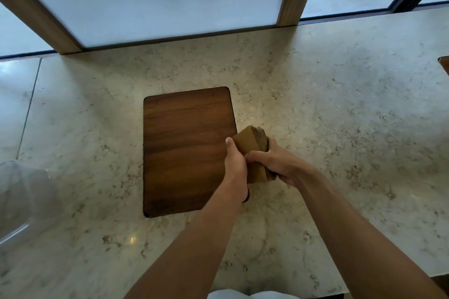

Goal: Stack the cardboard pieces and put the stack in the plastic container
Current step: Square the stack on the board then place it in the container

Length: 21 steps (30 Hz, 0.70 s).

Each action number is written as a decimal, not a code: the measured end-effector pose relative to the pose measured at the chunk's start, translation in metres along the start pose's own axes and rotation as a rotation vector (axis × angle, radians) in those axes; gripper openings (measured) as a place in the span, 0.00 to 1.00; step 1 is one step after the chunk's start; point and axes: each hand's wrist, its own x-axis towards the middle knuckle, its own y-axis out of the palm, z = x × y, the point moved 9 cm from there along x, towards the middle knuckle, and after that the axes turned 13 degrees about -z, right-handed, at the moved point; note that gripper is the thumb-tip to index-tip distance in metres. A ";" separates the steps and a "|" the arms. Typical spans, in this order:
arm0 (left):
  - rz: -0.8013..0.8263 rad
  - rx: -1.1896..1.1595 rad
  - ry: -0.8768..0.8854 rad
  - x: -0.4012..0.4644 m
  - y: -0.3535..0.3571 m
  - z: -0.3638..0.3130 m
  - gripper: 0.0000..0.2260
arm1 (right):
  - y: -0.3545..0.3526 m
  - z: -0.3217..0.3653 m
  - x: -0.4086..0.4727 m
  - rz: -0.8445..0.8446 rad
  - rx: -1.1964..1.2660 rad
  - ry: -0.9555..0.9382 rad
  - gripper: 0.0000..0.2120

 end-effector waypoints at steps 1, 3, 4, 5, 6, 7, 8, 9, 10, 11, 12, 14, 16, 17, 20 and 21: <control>-0.002 -0.042 -0.014 0.003 -0.006 -0.001 0.35 | 0.005 0.004 -0.001 0.001 -0.050 -0.018 0.52; 0.002 -0.113 -0.021 0.007 -0.020 -0.004 0.32 | 0.018 0.016 -0.003 -0.007 -0.139 -0.064 0.52; 0.015 -0.152 -0.021 0.010 -0.026 -0.006 0.31 | 0.024 0.023 -0.005 -0.024 -0.177 -0.091 0.51; 0.038 -0.194 -0.024 0.013 -0.031 -0.007 0.31 | 0.031 0.031 -0.006 -0.046 -0.212 -0.121 0.52; 0.056 -0.238 -0.013 0.017 -0.037 -0.011 0.31 | 0.039 0.040 -0.007 -0.064 -0.240 -0.154 0.52; 0.062 -0.279 0.000 0.020 -0.046 -0.017 0.32 | 0.049 0.049 -0.007 -0.072 -0.261 -0.192 0.54; 0.067 -0.315 0.017 0.025 -0.056 -0.024 0.32 | 0.061 0.060 -0.007 -0.072 -0.288 -0.243 0.56; 0.068 -0.334 0.042 0.030 -0.065 -0.032 0.31 | 0.071 0.069 -0.007 -0.070 -0.321 -0.290 0.59; 0.072 -0.349 0.074 0.036 -0.077 -0.041 0.30 | 0.085 0.079 -0.006 -0.063 -0.367 -0.341 0.61; 0.065 -0.327 0.120 0.037 -0.087 -0.050 0.28 | 0.093 0.087 -0.006 -0.065 -0.418 -0.389 0.63; 0.045 -0.310 0.174 0.040 -0.101 -0.058 0.26 | 0.103 0.095 -0.007 -0.069 -0.493 -0.453 0.64; -0.078 -0.311 0.308 0.051 -0.142 -0.078 0.21 | 0.131 0.111 -0.010 -0.105 -0.732 -0.644 0.64; -0.199 -0.269 0.492 0.058 -0.182 -0.099 0.19 | 0.163 0.116 -0.014 -0.116 -0.990 -0.829 0.65; -0.215 -0.235 0.585 0.060 -0.194 -0.109 0.20 | 0.178 0.112 -0.013 -0.095 -1.104 -0.890 0.66; -0.164 -0.125 0.742 0.067 -0.207 -0.124 0.28 | 0.199 0.096 -0.006 -0.065 -1.326 -0.971 0.66; -0.115 -0.074 0.786 0.071 -0.204 -0.128 0.28 | 0.201 0.094 -0.003 -0.071 -1.339 -0.979 0.66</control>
